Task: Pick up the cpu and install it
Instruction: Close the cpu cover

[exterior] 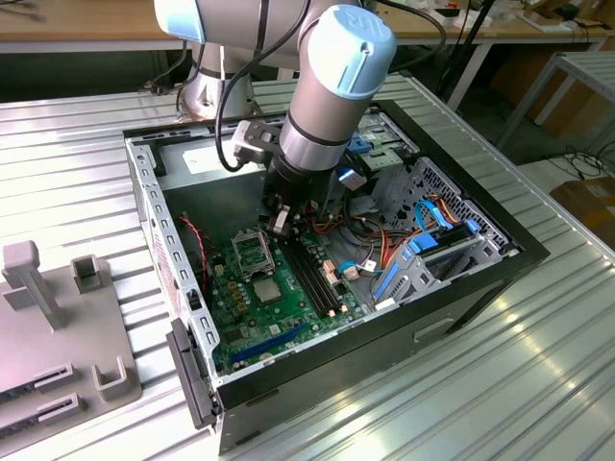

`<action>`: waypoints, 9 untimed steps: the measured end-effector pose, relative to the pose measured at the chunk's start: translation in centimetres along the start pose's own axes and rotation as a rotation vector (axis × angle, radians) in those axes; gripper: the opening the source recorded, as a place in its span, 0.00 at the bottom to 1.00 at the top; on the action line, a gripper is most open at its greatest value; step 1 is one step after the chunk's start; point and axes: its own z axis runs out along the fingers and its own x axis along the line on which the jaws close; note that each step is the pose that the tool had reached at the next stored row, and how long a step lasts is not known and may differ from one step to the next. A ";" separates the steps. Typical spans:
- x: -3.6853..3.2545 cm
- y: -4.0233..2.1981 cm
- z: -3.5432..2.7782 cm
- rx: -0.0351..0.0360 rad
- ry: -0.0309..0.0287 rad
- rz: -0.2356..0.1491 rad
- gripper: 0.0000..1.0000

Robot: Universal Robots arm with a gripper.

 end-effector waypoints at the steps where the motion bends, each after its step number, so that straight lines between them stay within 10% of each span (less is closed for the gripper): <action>1: 0.00 0.00 -0.02 -0.0005 0.0007 0.000 0.11; 9: -0.03 0.05 -0.50 -0.0123 0.0113 0.002 0.11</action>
